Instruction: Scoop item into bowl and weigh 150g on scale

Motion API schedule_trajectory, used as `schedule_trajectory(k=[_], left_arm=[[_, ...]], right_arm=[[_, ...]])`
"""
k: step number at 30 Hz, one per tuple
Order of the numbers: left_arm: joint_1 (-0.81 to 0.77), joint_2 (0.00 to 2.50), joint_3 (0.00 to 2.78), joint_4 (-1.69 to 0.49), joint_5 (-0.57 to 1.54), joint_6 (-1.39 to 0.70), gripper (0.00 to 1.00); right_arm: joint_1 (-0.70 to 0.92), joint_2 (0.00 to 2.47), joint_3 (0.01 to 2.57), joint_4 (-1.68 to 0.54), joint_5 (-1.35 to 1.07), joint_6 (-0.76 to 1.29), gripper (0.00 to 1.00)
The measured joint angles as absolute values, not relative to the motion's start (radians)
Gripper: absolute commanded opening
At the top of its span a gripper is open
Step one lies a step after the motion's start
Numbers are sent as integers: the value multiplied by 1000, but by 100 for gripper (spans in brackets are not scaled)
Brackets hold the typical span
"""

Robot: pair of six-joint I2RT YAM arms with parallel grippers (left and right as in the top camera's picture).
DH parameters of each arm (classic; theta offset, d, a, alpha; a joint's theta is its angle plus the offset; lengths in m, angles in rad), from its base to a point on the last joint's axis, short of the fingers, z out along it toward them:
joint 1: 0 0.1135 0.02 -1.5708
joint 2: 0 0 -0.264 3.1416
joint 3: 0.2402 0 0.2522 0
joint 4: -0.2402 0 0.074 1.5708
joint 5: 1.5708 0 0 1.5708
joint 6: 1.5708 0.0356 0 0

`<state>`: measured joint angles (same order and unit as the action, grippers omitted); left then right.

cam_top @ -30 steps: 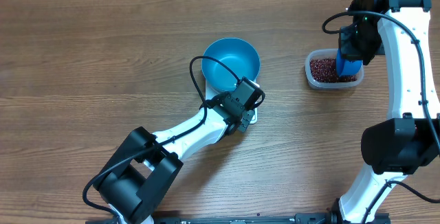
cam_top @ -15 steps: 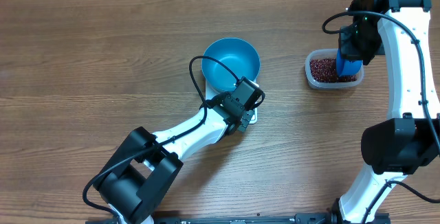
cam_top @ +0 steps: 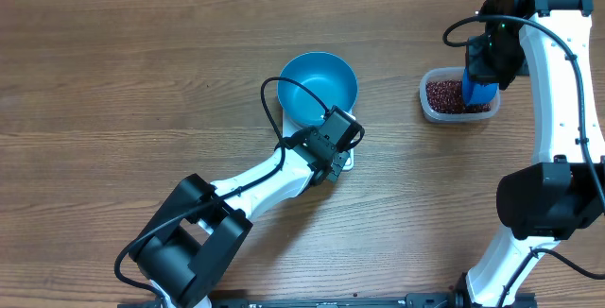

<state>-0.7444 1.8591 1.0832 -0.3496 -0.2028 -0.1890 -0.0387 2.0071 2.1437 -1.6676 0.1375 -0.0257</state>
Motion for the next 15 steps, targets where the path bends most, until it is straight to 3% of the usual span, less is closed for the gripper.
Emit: schedule_trajectory(k=[15], left_arm=[[-747, 1814, 1166, -479, -173, -188, 4]], right_arm=[[-39, 2007, 2144, -1668, 138, -27, 4]])
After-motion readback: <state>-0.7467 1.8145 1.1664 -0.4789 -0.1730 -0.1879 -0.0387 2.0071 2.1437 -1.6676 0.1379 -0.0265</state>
